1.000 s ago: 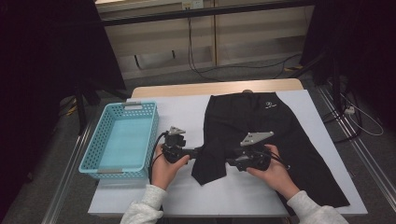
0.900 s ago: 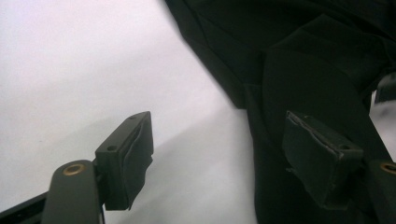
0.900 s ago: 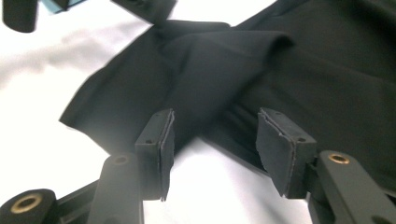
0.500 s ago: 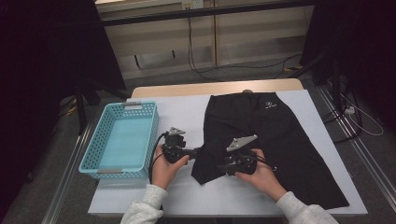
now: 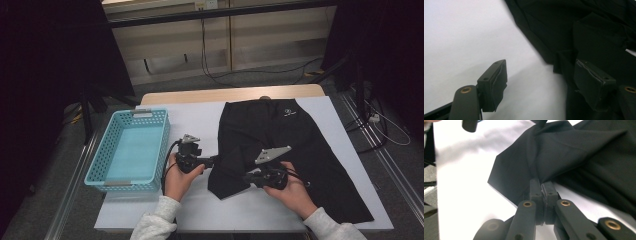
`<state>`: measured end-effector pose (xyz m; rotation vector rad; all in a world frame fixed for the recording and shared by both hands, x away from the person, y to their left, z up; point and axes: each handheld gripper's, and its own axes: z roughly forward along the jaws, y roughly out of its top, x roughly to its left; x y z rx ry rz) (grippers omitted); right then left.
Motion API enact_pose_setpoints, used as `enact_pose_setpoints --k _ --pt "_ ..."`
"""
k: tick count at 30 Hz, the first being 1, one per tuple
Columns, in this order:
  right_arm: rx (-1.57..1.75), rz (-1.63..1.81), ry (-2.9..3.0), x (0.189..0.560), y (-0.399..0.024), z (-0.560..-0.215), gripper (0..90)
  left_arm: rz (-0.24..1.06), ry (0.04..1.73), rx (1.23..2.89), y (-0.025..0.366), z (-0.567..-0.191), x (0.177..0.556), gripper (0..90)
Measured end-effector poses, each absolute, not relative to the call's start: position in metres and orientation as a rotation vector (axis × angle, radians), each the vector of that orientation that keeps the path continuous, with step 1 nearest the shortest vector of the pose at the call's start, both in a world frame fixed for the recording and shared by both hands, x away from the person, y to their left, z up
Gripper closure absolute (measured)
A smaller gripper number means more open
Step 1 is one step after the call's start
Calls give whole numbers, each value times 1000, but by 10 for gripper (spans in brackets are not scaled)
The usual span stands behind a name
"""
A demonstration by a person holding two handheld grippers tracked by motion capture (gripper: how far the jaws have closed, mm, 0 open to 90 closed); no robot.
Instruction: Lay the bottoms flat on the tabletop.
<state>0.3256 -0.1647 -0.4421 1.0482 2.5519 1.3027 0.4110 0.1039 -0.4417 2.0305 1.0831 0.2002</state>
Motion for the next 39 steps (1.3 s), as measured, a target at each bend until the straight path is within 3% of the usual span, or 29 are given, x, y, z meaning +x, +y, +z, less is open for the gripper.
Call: enact_pose_setpoints --k 22,27,32,39 --pt "1070 1190 2593 297 -191 -448 876 201 1158 1979 90 -450 432 370" --pt "1057 1178 2603 295 -188 -449 782 204 1148 1993 81 -455 435 389" --pt "1087 1182 2523 298 -192 -447 615 205 1165 2002 74 -459 439 532" --pt "1140 1209 2408 307 -202 -442 568 170 1161 2024 67 -459 437 785"
